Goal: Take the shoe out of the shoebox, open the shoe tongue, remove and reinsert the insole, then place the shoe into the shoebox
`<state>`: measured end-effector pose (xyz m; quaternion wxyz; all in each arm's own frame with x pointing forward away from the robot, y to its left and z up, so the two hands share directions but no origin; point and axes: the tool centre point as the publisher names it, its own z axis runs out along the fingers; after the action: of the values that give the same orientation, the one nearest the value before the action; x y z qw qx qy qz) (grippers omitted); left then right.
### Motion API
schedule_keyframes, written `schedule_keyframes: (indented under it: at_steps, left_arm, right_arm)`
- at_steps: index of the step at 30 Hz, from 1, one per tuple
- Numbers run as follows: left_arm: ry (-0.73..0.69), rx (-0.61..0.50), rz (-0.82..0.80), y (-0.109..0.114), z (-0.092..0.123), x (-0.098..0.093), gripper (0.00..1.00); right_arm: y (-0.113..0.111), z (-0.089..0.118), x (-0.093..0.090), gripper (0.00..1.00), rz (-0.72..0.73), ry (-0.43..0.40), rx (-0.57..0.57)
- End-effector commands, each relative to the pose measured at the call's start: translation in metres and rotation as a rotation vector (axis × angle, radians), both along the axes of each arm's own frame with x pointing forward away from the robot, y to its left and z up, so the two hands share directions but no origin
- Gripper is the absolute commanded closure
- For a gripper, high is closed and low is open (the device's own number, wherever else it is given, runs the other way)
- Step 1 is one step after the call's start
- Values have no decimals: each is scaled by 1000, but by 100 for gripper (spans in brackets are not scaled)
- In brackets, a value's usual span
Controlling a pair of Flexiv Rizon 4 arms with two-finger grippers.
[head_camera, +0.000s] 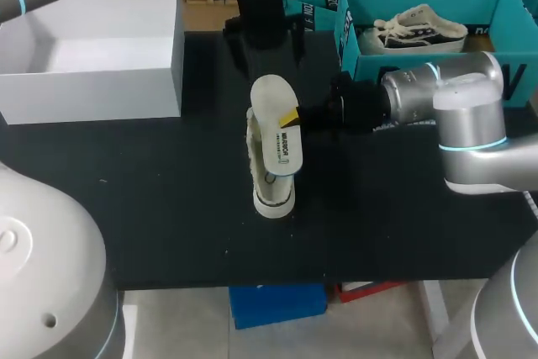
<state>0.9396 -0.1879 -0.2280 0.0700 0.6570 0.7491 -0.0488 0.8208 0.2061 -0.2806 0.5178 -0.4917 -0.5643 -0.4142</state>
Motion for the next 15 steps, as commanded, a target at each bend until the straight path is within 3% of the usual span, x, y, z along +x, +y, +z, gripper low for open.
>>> schedule_keyframes:
  at_steps: [1, 15]
  left_arm:
    - [17, 0, 9, 1, -8, 16, 0]
    - [35, 14, 32, 1, -24, 45, 0]
  right_arm:
    - [1, -1, 0, 100, -2, -1, -1]
    - [1, -1, 0, 100, -2, -1, -1]
